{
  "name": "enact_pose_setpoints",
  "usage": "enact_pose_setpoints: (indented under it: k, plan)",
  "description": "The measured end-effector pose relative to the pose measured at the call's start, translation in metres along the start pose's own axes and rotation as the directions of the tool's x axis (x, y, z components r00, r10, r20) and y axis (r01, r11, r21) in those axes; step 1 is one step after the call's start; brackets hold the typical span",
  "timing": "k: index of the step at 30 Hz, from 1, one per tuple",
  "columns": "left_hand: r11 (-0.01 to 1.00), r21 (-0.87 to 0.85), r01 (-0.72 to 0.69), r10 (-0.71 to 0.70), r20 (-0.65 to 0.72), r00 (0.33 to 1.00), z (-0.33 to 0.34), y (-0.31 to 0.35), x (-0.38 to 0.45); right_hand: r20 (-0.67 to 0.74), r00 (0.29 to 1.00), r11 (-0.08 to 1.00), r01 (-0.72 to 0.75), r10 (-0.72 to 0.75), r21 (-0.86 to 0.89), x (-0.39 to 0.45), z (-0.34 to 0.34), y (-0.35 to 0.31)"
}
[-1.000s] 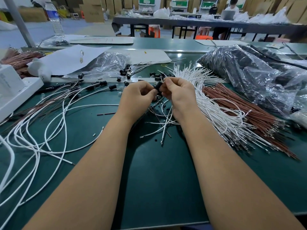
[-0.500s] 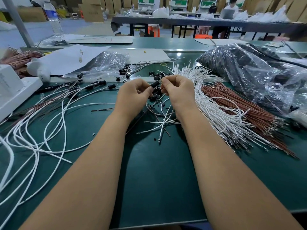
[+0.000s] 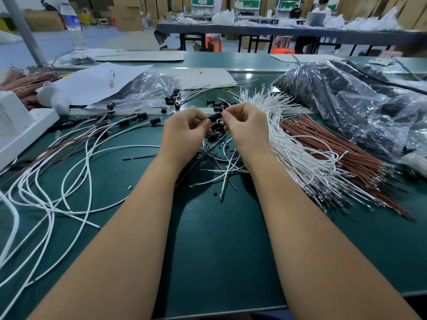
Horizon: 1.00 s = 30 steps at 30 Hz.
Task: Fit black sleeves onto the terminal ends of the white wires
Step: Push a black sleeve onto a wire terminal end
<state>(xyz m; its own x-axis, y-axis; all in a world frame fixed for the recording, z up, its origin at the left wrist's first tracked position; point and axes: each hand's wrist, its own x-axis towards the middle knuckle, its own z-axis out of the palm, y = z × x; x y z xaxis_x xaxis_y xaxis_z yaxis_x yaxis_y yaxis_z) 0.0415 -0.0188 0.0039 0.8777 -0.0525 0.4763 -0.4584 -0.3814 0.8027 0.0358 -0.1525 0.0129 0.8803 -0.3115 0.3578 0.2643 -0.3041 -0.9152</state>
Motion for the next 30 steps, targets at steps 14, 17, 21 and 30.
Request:
enact_pose_setpoints:
  k: [14,17,21,30]
  plan:
    - [0.998,-0.067,0.015,-0.014,0.021,1.000,-0.002,-0.002,0.005,0.031,0.992,0.988,0.122,-0.119,-0.097,-0.004,0.003,-0.004]
    - [0.998,-0.060,0.015,-0.013,0.031,0.999,-0.004,-0.002,0.005,0.036,0.992,0.989,0.126,-0.123,-0.084,-0.004,0.002,-0.003]
    - [0.996,-0.085,0.039,-0.034,0.056,0.998,-0.006,-0.001,0.005,0.054,0.990,0.988,0.135,-0.131,-0.074,-0.003,0.001,-0.002]
    - [0.993,-0.059,0.106,-0.096,0.159,0.983,-0.010,0.001,0.005,0.047,0.995,0.993,0.086,-0.083,-0.077,0.000,0.002,0.003]
